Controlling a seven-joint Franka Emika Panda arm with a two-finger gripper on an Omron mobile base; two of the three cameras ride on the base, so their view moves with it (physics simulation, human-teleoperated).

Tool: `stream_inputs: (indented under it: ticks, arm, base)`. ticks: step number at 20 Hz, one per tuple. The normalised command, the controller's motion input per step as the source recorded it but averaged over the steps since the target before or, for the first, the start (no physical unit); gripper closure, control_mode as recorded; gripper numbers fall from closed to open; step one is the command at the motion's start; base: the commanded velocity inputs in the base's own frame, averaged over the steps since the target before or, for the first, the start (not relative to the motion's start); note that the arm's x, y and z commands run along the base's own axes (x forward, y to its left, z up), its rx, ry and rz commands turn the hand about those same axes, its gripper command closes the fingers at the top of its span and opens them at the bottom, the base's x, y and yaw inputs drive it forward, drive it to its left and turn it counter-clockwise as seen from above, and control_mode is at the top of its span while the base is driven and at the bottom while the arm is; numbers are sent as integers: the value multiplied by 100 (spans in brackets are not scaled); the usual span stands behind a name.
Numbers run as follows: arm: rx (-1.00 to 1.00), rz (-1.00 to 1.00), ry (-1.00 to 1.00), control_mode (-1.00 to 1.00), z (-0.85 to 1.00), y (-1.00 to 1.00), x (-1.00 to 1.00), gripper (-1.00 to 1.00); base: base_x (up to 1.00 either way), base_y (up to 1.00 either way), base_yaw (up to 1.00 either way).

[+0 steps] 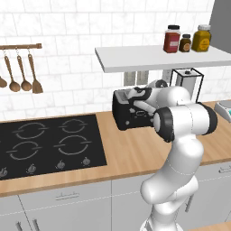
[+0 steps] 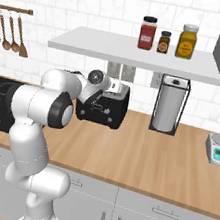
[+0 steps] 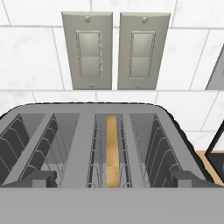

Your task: Start the toaster. Once the lever pops up, take the bread to the plate on the dining counter.

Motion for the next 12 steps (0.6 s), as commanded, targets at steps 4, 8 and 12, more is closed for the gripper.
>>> stream_inputs:
  ticks: [4, 8, 12]
  arm:
    - [0, 0, 0, -100, 0, 0, 0, -100]
    - [0, 0, 0, -100, 0, 0, 0, -100]
    - [0, 0, 0, -100, 0, 0, 0, -100]
  base:
    - [0, 0, 0]
    - [0, 0, 0]
    - [0, 0, 0]
